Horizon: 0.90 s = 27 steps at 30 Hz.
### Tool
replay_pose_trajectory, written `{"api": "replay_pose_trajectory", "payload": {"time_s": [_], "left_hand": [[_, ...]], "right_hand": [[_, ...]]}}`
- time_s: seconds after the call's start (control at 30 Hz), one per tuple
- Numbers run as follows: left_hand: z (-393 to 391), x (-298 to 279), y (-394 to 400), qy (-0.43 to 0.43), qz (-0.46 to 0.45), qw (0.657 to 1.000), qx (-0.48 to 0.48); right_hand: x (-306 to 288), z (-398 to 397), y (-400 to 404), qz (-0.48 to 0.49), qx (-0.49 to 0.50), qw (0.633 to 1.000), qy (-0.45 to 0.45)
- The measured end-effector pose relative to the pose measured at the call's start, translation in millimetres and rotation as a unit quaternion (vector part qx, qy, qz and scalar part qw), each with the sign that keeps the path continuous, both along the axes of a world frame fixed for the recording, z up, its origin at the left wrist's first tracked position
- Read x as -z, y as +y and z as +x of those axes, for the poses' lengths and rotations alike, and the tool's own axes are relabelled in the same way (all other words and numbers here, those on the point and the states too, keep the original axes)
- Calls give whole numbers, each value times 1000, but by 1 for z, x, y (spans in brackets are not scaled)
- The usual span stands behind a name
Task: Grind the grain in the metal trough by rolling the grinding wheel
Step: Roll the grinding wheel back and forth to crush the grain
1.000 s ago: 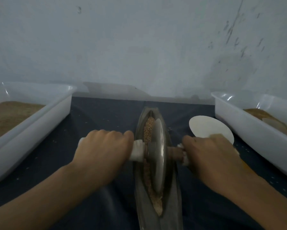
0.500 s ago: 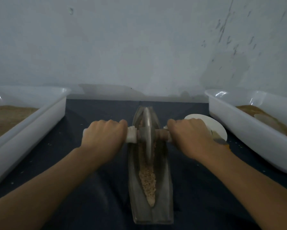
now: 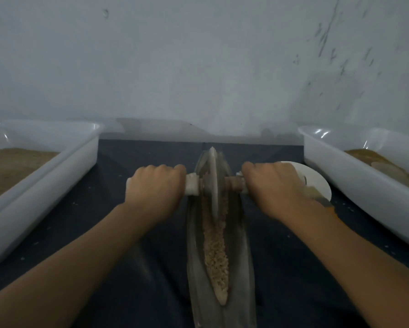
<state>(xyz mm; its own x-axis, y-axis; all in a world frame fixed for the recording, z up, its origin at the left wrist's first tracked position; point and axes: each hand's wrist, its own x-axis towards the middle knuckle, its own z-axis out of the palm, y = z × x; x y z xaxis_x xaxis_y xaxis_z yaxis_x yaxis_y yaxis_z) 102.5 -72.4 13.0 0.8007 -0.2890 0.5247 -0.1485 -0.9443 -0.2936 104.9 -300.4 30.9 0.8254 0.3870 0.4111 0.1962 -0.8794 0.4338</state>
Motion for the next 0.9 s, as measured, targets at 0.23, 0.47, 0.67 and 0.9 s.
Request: {"api": "replay_pose_trajectory", "payload": {"time_s": [0.23,0.47,0.67,0.9], "left_hand": [[-34,-7,5,43,4,998,49],[-67,-14,5,45,81,994,59],[-2,-4,-2,29,-1,1000,-2],[-30,-8,4,63,-9,998,30]], "right_hand": [[2,-37,-12,42,-38,996,67],[8,-74,-18,38,-35,998,32],[6,1,-4,13,0,1000,-13],[-4,-30,-6,29,-27,997,65]]}}
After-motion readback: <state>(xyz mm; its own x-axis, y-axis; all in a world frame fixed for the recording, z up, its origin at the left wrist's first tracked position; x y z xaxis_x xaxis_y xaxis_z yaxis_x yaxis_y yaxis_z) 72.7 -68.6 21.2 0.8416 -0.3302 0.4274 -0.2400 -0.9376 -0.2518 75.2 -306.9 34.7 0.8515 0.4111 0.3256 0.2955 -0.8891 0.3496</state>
